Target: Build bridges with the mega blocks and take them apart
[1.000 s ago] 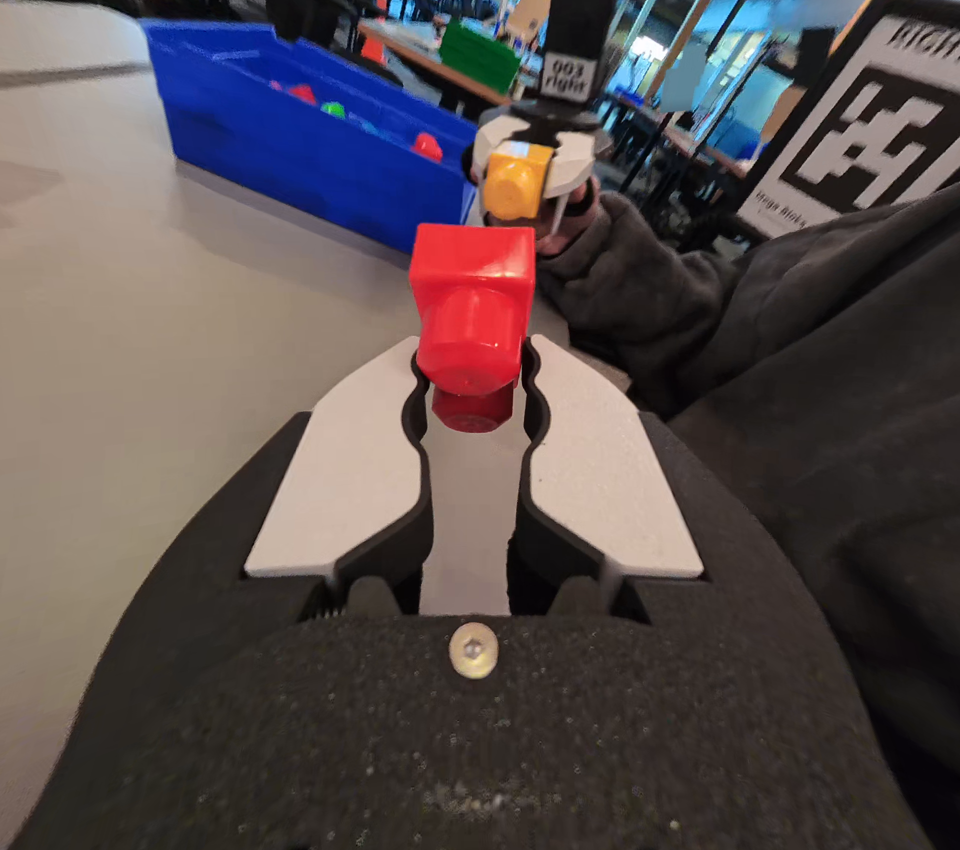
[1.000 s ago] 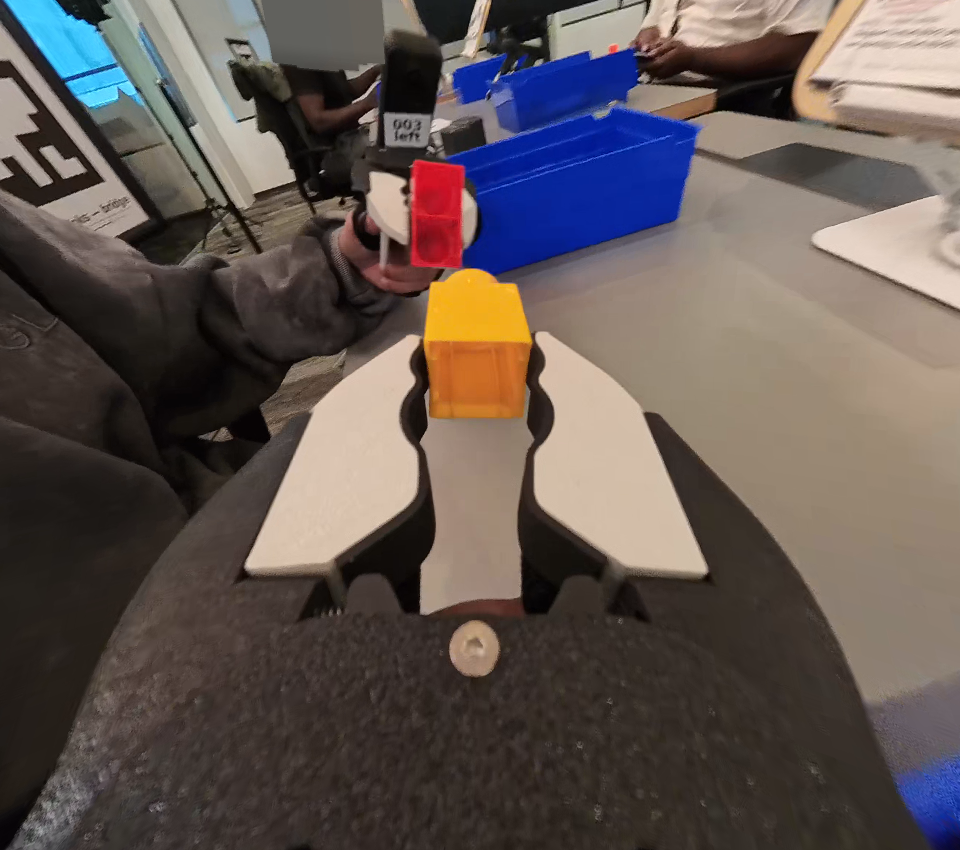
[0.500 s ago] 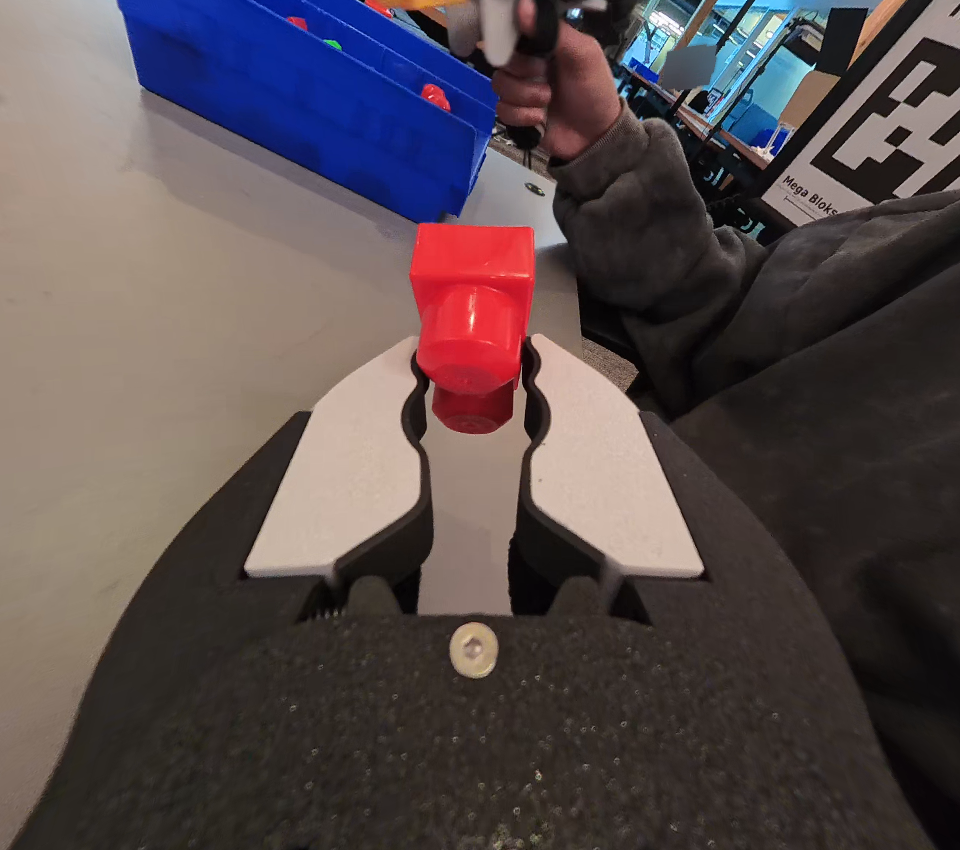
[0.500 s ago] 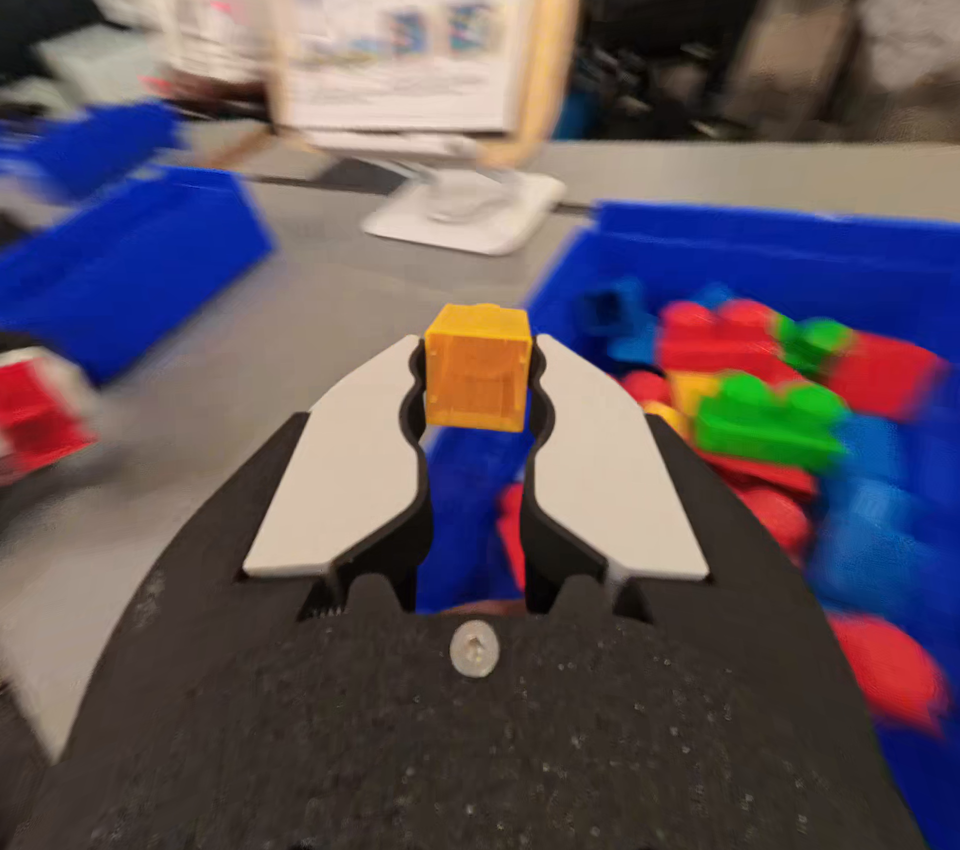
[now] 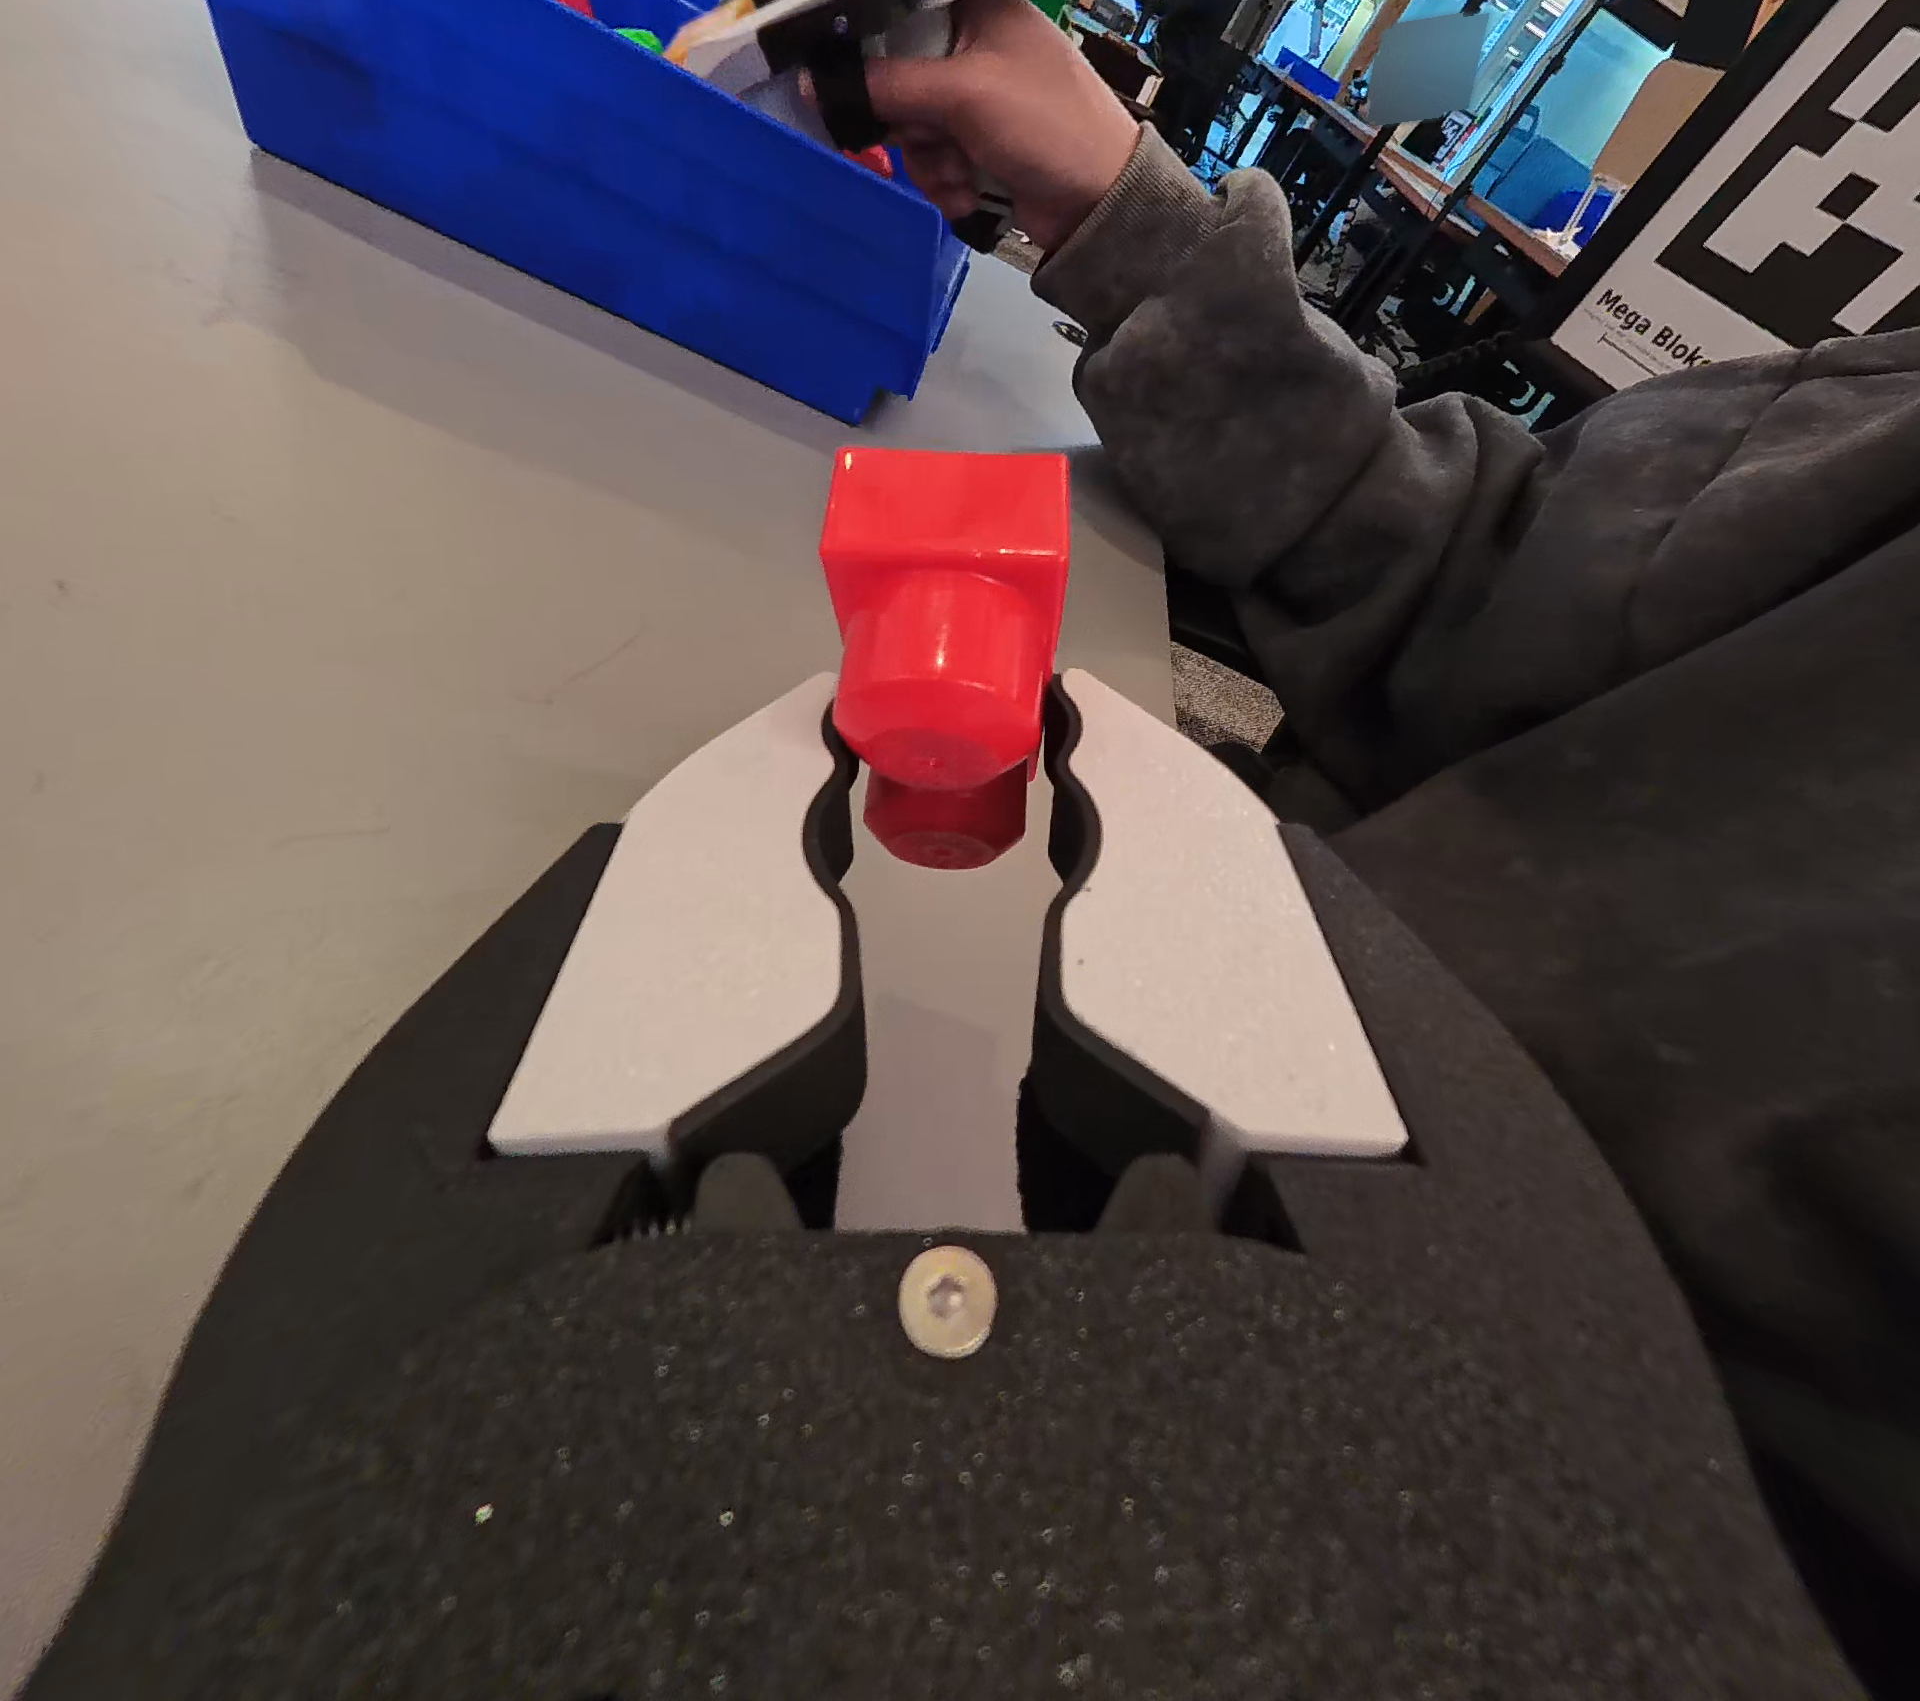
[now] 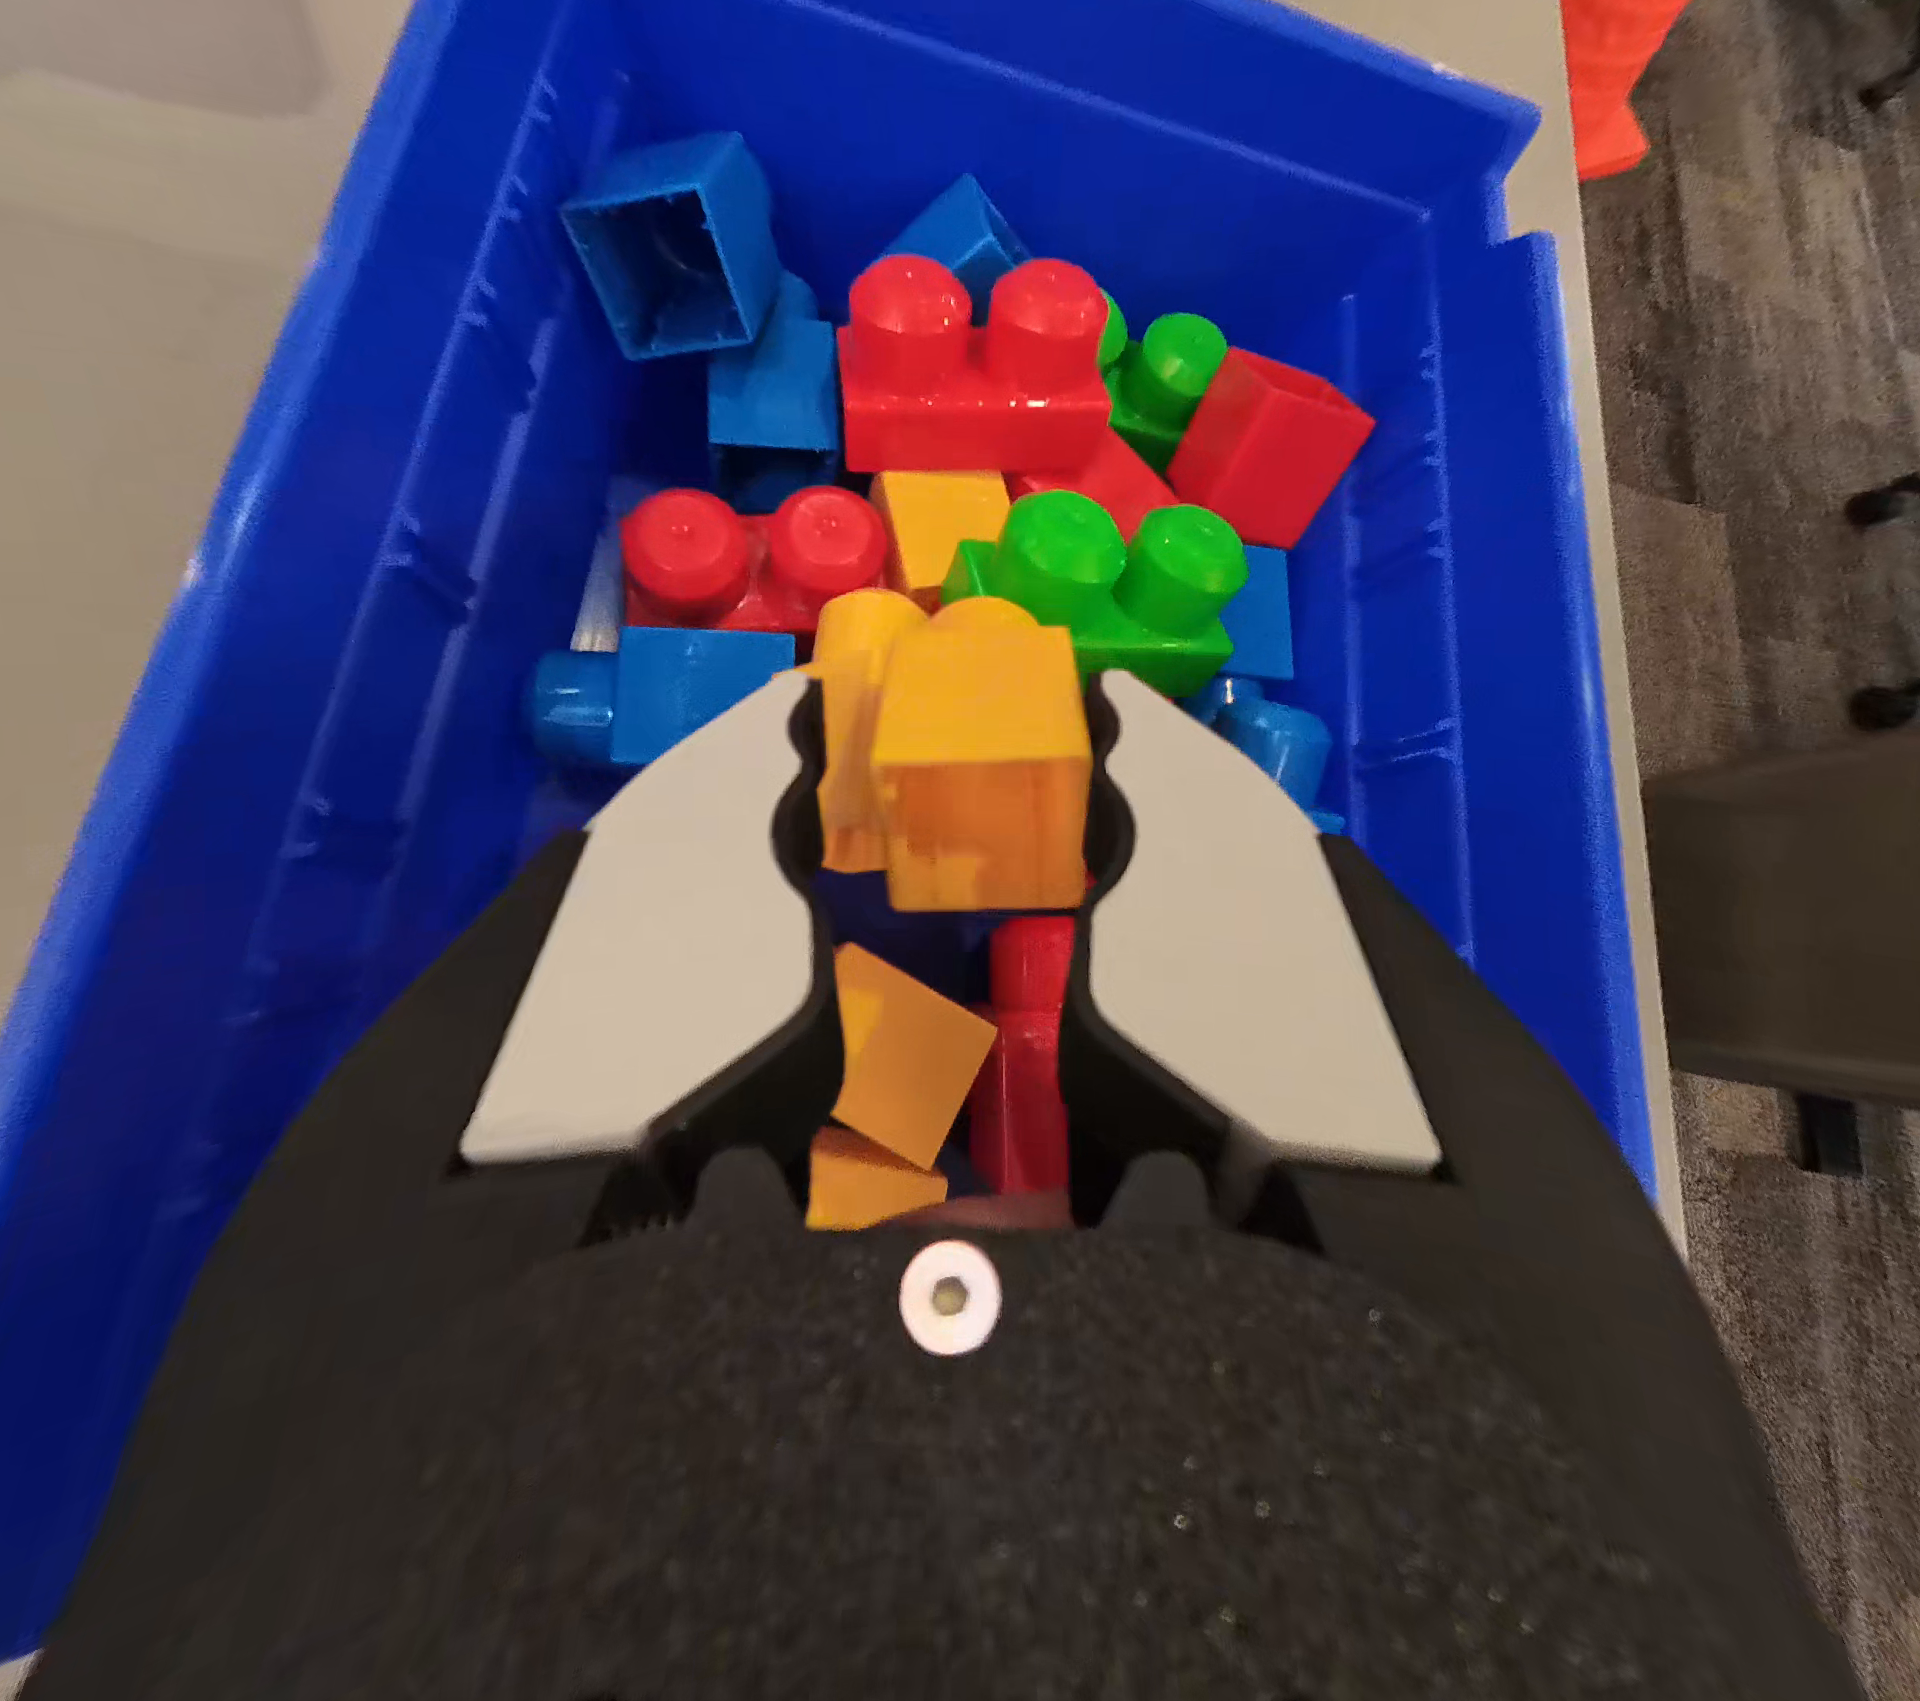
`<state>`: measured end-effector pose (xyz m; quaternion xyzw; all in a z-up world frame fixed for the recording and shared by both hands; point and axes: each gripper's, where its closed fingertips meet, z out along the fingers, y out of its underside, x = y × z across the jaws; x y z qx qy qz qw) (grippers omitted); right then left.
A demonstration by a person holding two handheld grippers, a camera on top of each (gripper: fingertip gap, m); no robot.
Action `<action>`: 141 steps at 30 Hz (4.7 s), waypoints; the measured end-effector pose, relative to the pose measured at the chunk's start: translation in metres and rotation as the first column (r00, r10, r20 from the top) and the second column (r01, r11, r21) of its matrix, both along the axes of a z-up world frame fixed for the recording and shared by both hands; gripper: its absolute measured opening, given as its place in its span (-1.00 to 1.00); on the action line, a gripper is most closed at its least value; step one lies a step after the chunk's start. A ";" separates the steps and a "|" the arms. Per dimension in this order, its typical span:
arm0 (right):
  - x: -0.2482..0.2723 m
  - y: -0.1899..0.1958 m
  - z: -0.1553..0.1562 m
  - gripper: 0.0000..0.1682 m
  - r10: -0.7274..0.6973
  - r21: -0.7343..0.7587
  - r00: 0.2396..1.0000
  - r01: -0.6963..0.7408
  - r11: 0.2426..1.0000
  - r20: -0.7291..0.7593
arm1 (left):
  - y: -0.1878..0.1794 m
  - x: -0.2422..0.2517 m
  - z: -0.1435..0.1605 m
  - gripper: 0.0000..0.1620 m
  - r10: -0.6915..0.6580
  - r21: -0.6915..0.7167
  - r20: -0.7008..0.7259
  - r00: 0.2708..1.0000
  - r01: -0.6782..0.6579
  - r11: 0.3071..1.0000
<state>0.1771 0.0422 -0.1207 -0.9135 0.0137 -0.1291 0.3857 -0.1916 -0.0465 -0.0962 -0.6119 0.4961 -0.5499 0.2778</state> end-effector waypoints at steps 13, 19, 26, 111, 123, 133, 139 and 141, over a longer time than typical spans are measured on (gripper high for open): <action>-0.127 -0.033 0.086 -0.25 0.484 0.360 0.853 -0.398 0.844 -0.192 | 0.000 0.002 -0.004 -0.58 -0.006 0.002 -0.022 1.000 0.006 1.000; -0.268 -0.060 0.066 -0.27 0.804 0.557 0.550 -0.605 0.569 -0.224 | -0.002 0.001 -0.002 -0.59 -0.007 0.011 -0.019 1.000 0.008 1.000; -0.298 -0.059 0.044 -0.31 0.818 0.660 0.533 -0.538 0.524 -0.215 | -0.001 -0.001 -0.001 -0.58 -0.006 0.016 -0.014 1.000 0.006 1.000; -0.287 -0.054 0.016 -0.50 0.784 0.588 0.594 -0.575 0.569 -0.177 | 0.015 -0.023 -0.022 -0.38 0.485 -0.038 -0.009 0.874 -0.485 0.873; -0.285 -0.057 0.023 -0.49 0.789 0.609 0.591 -0.567 0.555 -0.168 | 0.011 -0.016 -0.031 -0.36 0.462 0.003 -0.066 0.884 -0.463 0.886; -0.024 -0.100 0.126 -0.41 0.270 0.751 0.944 -0.039 0.659 -0.188 | -0.005 0.136 -0.009 -0.10 0.428 0.072 -0.124 0.895 -0.422 0.904; 0.069 -0.139 0.034 -0.29 -0.046 0.555 0.966 0.185 0.811 -0.253 | 0.012 0.258 -0.011 0.02 0.518 -0.023 -0.125 0.846 -0.525 0.851; 0.073 -0.135 0.027 -0.30 -0.035 0.535 0.954 0.197 0.821 -0.297 | 0.019 0.276 -0.019 -0.07 0.559 -0.024 -0.145 0.816 -0.568 0.823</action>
